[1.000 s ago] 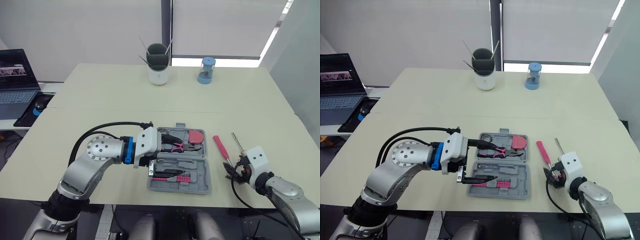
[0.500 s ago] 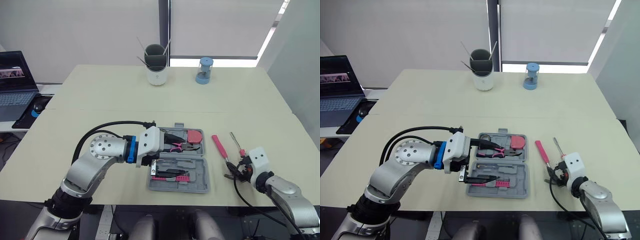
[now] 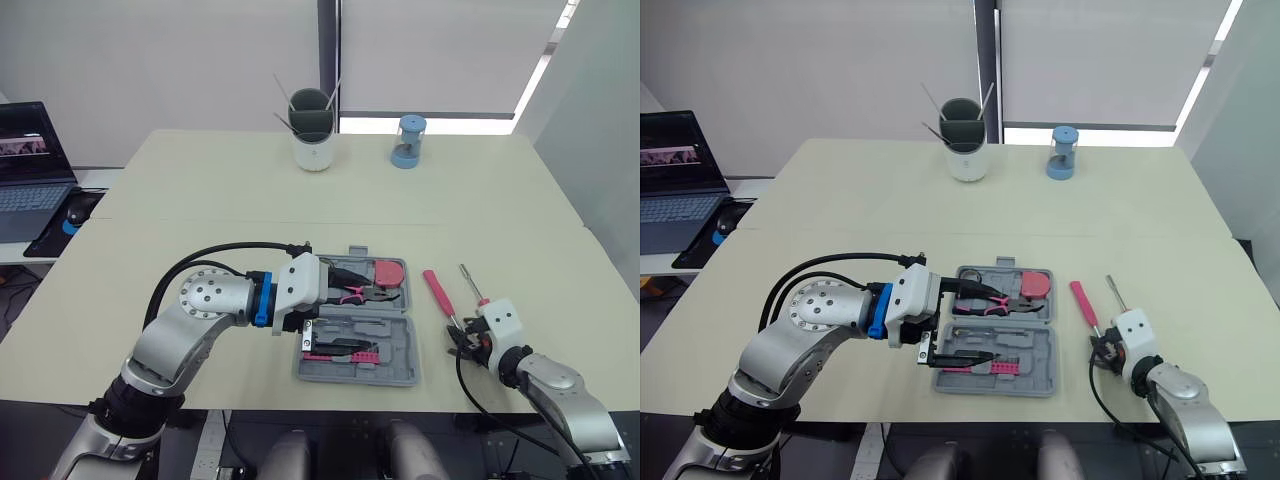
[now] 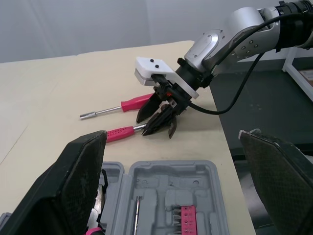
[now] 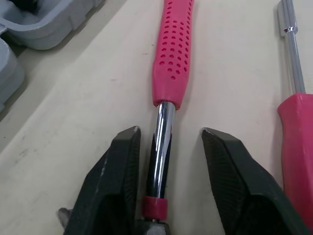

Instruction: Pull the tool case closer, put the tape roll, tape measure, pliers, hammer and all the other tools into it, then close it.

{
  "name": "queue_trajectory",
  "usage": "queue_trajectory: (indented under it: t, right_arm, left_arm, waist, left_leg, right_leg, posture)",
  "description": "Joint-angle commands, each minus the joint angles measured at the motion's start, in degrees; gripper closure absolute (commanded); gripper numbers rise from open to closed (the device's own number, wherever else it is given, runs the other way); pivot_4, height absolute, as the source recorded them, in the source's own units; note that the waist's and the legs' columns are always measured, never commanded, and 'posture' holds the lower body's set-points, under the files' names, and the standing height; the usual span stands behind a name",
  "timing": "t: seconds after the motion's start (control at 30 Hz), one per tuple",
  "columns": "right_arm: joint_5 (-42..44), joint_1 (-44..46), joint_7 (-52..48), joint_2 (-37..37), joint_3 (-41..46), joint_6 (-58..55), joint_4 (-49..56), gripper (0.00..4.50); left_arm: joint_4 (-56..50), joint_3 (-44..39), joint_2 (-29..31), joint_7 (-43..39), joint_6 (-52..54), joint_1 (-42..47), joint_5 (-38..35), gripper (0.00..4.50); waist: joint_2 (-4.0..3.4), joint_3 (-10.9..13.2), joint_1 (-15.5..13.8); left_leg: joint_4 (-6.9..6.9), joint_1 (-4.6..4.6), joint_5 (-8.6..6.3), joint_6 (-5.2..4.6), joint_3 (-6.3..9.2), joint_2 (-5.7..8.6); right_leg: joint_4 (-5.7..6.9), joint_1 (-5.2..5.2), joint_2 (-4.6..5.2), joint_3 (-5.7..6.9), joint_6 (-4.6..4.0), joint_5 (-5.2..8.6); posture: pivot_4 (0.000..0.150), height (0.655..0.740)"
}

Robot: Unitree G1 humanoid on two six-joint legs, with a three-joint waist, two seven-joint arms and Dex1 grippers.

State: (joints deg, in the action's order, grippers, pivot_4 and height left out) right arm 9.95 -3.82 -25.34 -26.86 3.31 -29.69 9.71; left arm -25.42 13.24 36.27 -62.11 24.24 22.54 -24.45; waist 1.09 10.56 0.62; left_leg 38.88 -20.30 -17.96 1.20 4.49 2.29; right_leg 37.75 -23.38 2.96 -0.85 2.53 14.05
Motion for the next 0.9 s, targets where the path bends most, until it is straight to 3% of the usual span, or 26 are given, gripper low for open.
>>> queue_trajectory:
  t: [0.03,0.17,0.3,0.5,0.7,0.9]
  right_arm:
    - [-0.12,-0.1,0.21,0.29,0.49,0.51,-0.06,3.44]
    - [0.37,-0.59,0.54,1.32,0.5,1.21,0.53,4.3]
    - [0.31,-1.16,0.52,1.49,0.57,1.76,1.49,4.31]
    - [-0.73,-0.87,-2.77,-3.99,0.44,0.88,7.53,4.31]
    - [3.61,4.77,-12.91,-16.1,0.36,-6.94,19.42,4.31]
    - [8.08,14.89,-24.87,-26.47,-6.66,-13.57,23.65,4.31]
  left_arm:
    - [-2.03,-0.47,0.36,-0.52,-1.36,-0.13,-0.34,0.0]
    - [-1.58,-0.3,0.48,-0.43,-1.88,-0.25,0.31,0.0]
    - [-1.38,-0.54,0.48,-0.2,-1.78,-0.24,0.32,0.0]
    - [-0.67,-3.53,1.3,0.29,-1.97,-0.41,-0.79,0.0]
    - [1.32,-12.04,3.7,-2.73,-5.58,-4.73,-4.92,0.0]
    - [5.41,-17.54,9.16,-9.24,-8.57,-9.13,-6.5,0.0]
  waist:
    - [0.0,0.0,0.0]
    - [0.0,0.0,0.0]
    - [0.0,0.0,0.01]
    - [-0.01,0.01,-0.02]
    - [-0.05,0.03,0.94]
    - [0.01,0.07,0.93]
  left_leg:
    - [0.0,0.0,0.0,0.0,0.02,0.0]
    - [0.0,0.0,0.0,0.0,0.01,0.0]
    - [0.0,0.0,0.0,0.0,0.02,-0.01]
    - [0.0,-0.02,0.0,0.0,0.02,0.01]
    - [-0.02,-0.01,0.0,0.0,-0.01,-0.05]
    - [-0.03,-0.06,0.0,-0.01,0.12,-0.07]
  right_leg:
    - [0.0,0.0,0.0,0.0,0.0,0.0]
    - [0.0,0.0,0.0,-0.01,0.0,0.0]
    - [0.0,0.0,0.0,0.0,0.0,0.0]
    - [-0.01,0.0,0.0,0.01,0.01,0.01]
    - [0.0,-0.04,0.01,0.03,0.02,0.01]
    - [-0.07,-0.02,-0.01,0.18,0.0,0.02]
  posture:
    - [0.15,0.74]
    - [0.15,0.74]
    - [0.15,0.74]
    - [0.15,0.74]
    - [0.15,0.74]
    - [0.15,0.74]
